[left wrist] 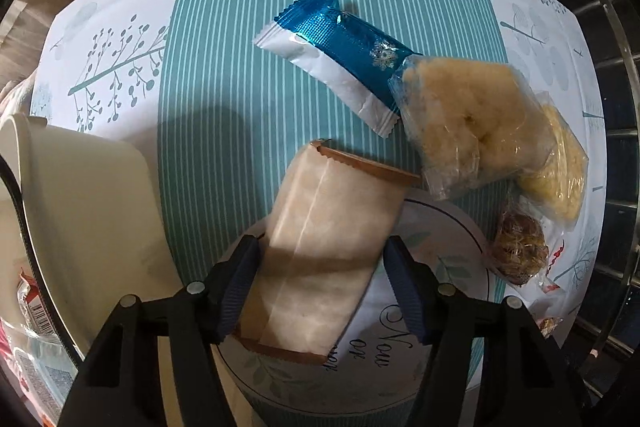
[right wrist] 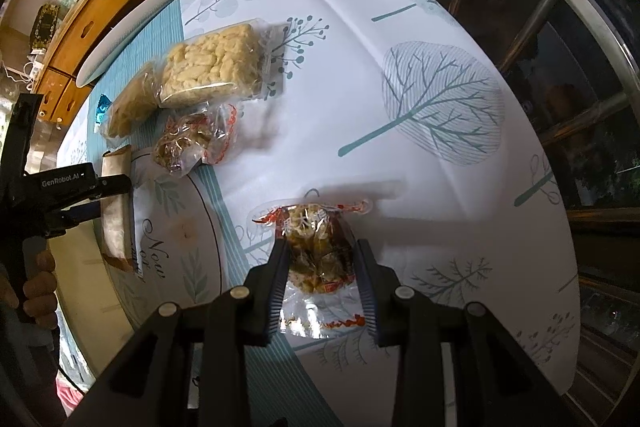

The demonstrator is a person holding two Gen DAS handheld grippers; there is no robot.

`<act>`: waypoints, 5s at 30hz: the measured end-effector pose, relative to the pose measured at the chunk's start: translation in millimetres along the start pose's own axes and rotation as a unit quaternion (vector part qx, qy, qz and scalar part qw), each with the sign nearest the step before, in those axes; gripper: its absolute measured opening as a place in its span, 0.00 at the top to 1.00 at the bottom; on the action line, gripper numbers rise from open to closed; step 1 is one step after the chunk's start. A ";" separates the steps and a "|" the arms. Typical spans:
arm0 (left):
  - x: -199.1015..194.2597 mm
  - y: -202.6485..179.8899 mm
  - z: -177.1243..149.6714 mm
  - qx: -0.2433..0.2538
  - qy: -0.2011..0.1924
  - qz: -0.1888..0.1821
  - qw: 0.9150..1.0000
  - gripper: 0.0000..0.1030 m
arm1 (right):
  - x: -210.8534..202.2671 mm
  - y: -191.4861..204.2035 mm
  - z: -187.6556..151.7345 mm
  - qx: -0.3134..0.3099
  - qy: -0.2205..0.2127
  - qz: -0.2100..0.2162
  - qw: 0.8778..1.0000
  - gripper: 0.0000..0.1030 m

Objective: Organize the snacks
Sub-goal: 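Grasp the clear nut bag with the right tool while the left tool grasps the brown paper pack, then lift the nut bag with the right tool while the left tool regrips the brown paper pack, then carry the brown paper pack and nut bag into the white tray and open both tools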

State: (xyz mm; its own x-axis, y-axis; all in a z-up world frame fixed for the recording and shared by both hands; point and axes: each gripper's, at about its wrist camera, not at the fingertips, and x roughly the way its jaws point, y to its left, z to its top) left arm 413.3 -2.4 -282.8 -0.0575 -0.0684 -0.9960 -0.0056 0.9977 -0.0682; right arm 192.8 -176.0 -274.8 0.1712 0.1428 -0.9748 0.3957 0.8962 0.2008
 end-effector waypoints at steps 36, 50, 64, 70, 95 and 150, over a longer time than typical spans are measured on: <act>-58.0 -51.6 -137.3 0.042 0.056 -0.070 0.995 0.83 | -0.2 -11.0 -29.7 0.081 0.068 0.076 0.991 0.83; -81.3 -6.5 -134.2 -0.010 0.022 -0.083 0.996 0.66 | -6.8 -2.4 -67.4 0.086 0.055 0.107 0.989 1.00; -42.9 -25.9 -127.6 0.002 0.059 -0.076 0.995 0.28 | 6.4 -22.2 -64.7 0.150 0.088 0.133 0.976 0.93; -30.2 -41.3 -110.2 0.008 0.055 -0.071 0.996 0.26 | 13.1 -12.6 -54.3 0.149 0.090 0.133 0.976 0.56; 22.1 -94.1 -80.0 0.022 0.096 0.007 0.995 0.34 | 31.3 39.8 -32.7 0.026 0.101 0.030 0.994 0.48; -120.1 11.5 -249.1 0.061 0.028 -0.057 0.996 0.48 | -2.2 46.0 -161.1 0.082 0.181 0.015 0.980 0.66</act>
State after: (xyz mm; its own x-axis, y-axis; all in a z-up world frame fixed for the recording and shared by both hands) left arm 171.5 16.8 -149.6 -0.1192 -0.1779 -0.9768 0.1054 0.9760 -0.1906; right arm 65.4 -67.4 -279.0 -0.1351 0.3351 -0.9325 0.5394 0.8143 0.2145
